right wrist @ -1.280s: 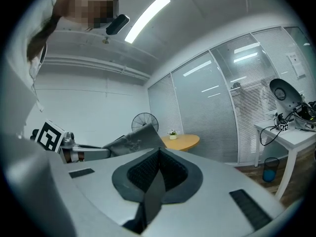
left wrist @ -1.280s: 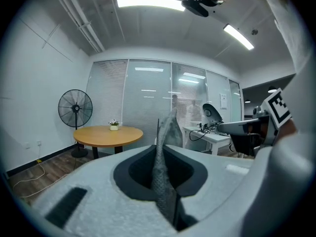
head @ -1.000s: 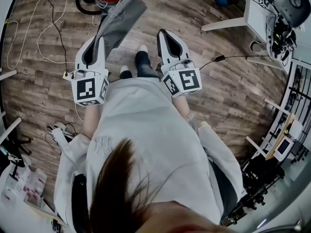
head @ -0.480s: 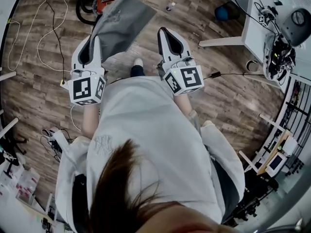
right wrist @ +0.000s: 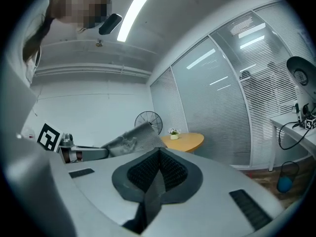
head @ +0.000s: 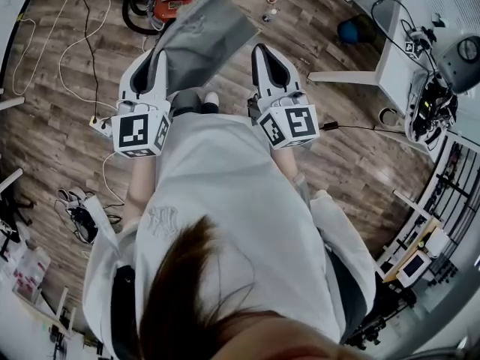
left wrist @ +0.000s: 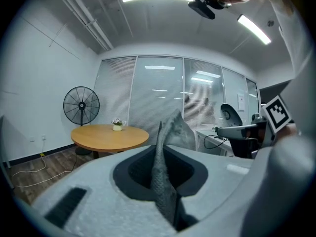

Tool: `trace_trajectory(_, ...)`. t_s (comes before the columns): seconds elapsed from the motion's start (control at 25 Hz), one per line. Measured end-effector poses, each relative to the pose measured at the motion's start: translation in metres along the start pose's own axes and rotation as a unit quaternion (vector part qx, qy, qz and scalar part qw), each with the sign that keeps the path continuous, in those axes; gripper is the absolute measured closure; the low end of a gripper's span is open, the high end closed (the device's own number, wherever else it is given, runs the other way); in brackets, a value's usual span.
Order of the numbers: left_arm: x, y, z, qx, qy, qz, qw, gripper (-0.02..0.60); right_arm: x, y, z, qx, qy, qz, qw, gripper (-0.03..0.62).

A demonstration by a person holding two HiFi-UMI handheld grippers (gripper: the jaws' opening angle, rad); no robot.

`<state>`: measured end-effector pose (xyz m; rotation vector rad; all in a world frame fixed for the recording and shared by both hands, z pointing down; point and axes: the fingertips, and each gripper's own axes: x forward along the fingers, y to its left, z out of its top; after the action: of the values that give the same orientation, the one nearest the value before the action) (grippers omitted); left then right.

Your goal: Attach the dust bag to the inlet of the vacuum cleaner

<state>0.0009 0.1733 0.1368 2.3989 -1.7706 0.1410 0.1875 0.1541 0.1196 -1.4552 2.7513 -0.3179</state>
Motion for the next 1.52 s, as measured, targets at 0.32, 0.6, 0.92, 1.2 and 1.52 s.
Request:
trace_trajectory(0.32,0.015,0.017,-0.009,-0.004,0.025,0.005,0.9997,0.538,0.016,-0.010,-0.006,0.013,0.011,-0.013,1.000,0.592)
trace_trajectory(0.6,0.053,0.050,-0.009,0.000,0.042,-0.013,0.9990,0.538,0.064,-0.016,-0.003,0.025,0.017,-0.029,0.999,0.592)
trace_trajectory(0.92,0.116,0.101,0.001,-0.006,0.055,-0.024,0.9982,0.538,0.130,-0.037,0.013,0.026,0.016,-0.058,0.998,0.592)
trace_trajectory(1.2,0.154,0.143,0.009,-0.005,0.057,-0.015,0.9983,0.538,0.166,-0.050,0.012,0.026,0.020,-0.082,0.996,0.592)
trace_trajectory(1.52,0.169,0.186,0.010,0.006,0.062,-0.003,0.9980,0.541,0.200,-0.050,0.016,0.025,0.015,-0.093,0.995,0.592)
